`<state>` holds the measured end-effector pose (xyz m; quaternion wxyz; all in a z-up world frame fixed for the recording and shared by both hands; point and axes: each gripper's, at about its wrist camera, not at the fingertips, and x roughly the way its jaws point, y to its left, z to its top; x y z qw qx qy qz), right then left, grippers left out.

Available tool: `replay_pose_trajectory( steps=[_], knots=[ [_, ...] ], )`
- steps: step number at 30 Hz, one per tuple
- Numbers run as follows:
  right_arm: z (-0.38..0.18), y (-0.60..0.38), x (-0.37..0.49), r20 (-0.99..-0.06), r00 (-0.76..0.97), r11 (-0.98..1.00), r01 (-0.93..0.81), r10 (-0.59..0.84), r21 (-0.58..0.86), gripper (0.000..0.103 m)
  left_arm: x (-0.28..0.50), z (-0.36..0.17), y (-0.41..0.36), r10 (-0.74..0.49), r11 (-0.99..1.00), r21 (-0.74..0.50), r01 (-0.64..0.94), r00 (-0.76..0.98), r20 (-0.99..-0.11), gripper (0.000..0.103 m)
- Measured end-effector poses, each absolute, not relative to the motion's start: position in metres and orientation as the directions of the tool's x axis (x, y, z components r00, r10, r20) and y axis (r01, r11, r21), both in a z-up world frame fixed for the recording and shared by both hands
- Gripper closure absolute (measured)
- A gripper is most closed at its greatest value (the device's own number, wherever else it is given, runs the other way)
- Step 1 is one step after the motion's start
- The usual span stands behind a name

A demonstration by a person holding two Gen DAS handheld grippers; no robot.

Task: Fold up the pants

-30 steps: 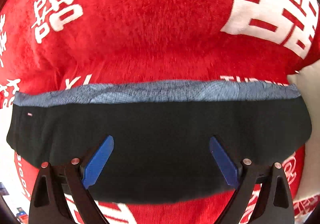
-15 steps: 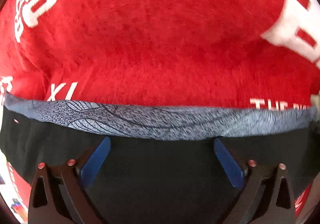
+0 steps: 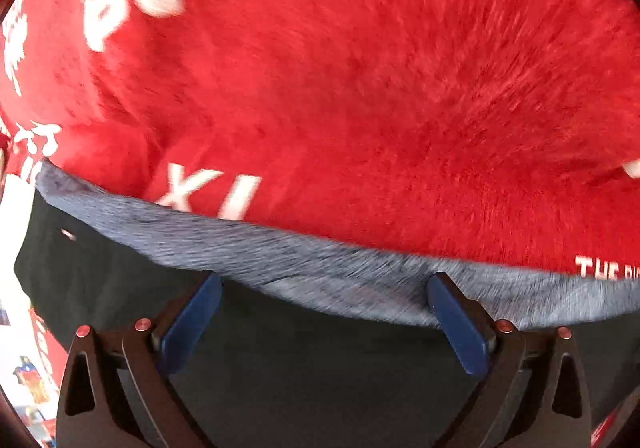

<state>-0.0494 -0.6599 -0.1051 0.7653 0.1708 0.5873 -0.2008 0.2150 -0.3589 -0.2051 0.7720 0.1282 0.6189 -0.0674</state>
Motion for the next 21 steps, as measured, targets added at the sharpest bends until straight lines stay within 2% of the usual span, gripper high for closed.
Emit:
replay_pose_trajectory(
  steps=[5, 11, 16, 19, 20, 21],
  knots=[
    [-0.086, -0.633, -0.068, -0.955, 0.296, 0.82, 0.546, 0.002, 0.171, 0.052, 0.195, -0.175, -0.303, 0.066, 0.951, 0.135, 0.28, 0.243, -0.968, 0.0],
    [-0.092, -0.544, -0.07, -0.915, 0.352, 0.794, 0.491, 0.194, 0.357, 0.051, 0.199, -0.164, -0.212, 0.117, 0.947, 0.184, 0.264, 0.25, -0.961, 0.0],
    [-0.123, -0.453, -0.047, -0.85, 0.378, 0.715, 0.471, 0.366, 0.517, 0.051, 0.218, -0.191, -0.142, 0.169, 0.922, 0.241, 0.302, 0.245, -0.955, 0.0],
    [-0.151, -0.394, -0.028, -0.817, 0.387, 0.674, 0.466, 0.427, 0.573, 0.051, 0.228, -0.228, -0.103, 0.258, 0.866, 0.342, 0.365, 0.26, -0.93, 0.0],
    [-0.16, -0.375, -0.022, -0.803, 0.393, 0.66, 0.461, 0.448, 0.593, 0.051, 0.228, -0.234, -0.092, 0.261, 0.869, 0.334, 0.365, 0.235, -0.936, 0.0],
    [-0.166, -0.358, -0.022, -0.794, 0.398, 0.651, 0.457, 0.46, 0.606, 0.051, 0.232, -0.241, -0.076, 0.197, 0.9, 0.258, 0.35, 0.2, -0.96, 0.0]
  ],
)
